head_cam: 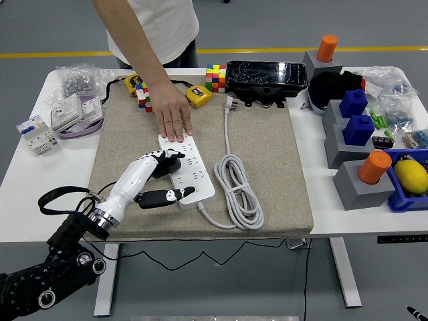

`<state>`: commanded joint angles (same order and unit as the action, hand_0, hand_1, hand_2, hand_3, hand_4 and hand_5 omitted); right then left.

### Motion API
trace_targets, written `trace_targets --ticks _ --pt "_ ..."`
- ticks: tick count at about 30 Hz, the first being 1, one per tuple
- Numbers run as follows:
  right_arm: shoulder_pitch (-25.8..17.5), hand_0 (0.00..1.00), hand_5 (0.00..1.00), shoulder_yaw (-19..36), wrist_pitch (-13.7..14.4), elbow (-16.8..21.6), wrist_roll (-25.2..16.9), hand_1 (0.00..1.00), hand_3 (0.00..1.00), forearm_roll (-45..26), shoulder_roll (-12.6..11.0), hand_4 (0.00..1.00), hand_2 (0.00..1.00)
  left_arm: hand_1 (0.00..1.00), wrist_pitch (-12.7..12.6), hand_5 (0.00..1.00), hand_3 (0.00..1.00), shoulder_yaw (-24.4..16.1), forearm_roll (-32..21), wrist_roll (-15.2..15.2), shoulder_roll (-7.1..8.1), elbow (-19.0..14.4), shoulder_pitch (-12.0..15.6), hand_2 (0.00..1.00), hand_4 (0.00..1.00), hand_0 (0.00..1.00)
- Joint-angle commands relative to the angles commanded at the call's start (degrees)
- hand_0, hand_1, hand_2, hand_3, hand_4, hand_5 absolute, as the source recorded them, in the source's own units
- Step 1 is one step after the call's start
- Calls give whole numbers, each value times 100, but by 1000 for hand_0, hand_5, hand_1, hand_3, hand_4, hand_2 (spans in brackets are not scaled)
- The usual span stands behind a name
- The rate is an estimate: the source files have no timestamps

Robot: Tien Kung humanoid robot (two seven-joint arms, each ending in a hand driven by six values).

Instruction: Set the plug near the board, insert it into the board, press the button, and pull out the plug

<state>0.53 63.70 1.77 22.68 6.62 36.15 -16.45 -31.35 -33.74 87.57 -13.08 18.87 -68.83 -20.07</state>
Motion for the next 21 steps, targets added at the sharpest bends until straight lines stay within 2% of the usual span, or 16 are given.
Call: trace_targets --ticks 10,21 --pt "11 571 490 -3 6 0 -9 663 603 -11 0 974 677 848 113 653 780 41 69 201 -50 -83 -136 821 945 798" --pt "15 570 491 -16 0 -6 -8 663 603 -18 4 974 677 840 284 652 776 203 8 372 -184 4 -307 815 942 794"
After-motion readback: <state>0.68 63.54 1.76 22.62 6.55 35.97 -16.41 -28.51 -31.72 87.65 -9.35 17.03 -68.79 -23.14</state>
